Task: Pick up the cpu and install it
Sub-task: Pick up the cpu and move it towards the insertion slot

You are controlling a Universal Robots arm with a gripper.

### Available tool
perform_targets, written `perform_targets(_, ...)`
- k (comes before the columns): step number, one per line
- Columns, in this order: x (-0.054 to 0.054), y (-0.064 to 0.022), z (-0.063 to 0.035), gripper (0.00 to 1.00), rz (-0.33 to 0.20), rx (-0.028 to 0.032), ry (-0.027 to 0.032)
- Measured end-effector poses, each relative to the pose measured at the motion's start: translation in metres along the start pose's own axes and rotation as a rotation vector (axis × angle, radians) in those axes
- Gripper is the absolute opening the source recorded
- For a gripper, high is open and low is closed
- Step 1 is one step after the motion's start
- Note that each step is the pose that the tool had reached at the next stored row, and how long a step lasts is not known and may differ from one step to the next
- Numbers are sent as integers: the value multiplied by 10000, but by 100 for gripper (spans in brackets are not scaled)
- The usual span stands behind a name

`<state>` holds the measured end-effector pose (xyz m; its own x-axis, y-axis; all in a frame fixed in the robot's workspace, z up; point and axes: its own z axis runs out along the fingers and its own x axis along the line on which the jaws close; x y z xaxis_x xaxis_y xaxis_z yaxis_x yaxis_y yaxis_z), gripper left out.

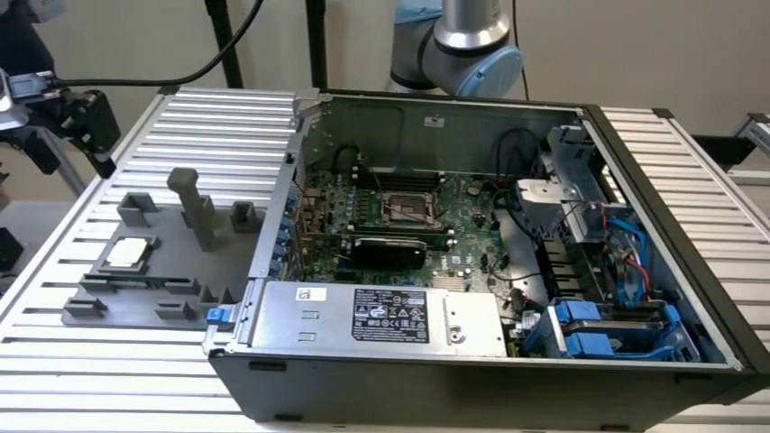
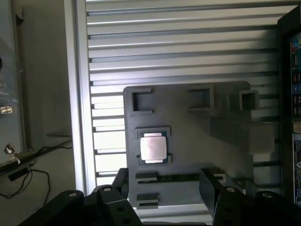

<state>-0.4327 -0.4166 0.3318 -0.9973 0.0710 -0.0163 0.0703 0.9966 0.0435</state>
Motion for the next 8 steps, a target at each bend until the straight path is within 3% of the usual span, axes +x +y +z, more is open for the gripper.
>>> perform_targets(8,2,-6,145,71,-25,23,0)
